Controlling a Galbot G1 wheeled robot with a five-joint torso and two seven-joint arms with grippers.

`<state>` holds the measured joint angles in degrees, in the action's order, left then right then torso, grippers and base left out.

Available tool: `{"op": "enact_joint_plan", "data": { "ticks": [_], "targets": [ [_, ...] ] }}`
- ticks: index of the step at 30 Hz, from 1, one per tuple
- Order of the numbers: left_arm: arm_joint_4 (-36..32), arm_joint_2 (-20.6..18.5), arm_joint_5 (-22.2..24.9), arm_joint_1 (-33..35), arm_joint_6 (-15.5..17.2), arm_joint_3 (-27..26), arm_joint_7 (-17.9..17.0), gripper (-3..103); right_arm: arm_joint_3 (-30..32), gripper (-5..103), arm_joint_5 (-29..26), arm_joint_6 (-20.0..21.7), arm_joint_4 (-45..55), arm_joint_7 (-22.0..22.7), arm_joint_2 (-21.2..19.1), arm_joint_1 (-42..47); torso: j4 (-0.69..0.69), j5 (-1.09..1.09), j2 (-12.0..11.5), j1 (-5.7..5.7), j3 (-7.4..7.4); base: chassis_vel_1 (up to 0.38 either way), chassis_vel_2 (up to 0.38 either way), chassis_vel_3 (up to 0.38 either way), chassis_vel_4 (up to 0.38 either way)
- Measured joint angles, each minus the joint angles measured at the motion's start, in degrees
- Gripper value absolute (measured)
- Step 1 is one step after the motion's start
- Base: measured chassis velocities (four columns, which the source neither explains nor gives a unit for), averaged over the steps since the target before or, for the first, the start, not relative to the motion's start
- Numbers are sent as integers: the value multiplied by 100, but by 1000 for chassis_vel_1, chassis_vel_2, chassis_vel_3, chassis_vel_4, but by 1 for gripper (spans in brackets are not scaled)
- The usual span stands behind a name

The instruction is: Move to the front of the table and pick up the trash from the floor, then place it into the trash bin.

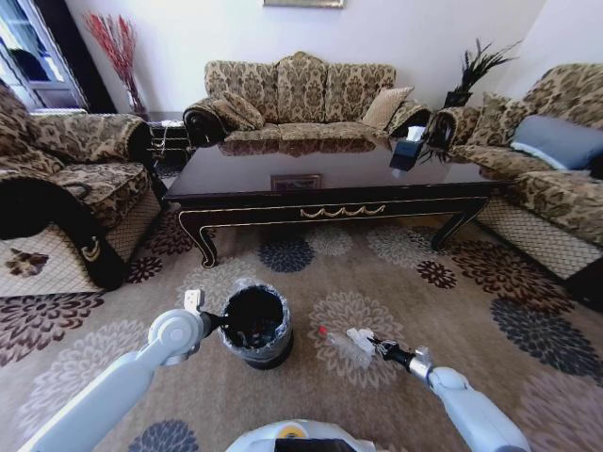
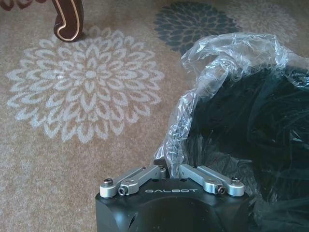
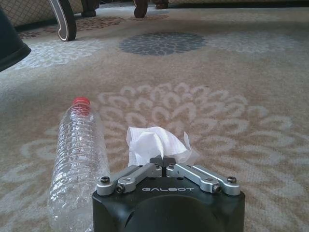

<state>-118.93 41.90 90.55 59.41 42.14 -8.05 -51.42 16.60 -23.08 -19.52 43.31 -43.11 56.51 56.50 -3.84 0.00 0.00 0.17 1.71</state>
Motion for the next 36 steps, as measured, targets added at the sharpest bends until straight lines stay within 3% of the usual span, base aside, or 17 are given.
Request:
{"op": "enact_joint_plan", "data": {
  "ticks": [12,26,36],
  "targets": [
    [-35,75,-28,27,0,59,5,0,189,0,-413,88,968,30,-285,433,1,0,0,0,0,0,0,0,0],
    [6,246,-92,-116,0,369,20,0,1438,0,-1124,352,4381,115,-1281,2162,0,1,0,0,0,0,0,0,0],
    [1,474,-78,-491,0,930,-111,0,2107,0,-1251,631,6771,363,-1556,2948,0,0,0,0,0,0,0,0,0]
  ]
}}
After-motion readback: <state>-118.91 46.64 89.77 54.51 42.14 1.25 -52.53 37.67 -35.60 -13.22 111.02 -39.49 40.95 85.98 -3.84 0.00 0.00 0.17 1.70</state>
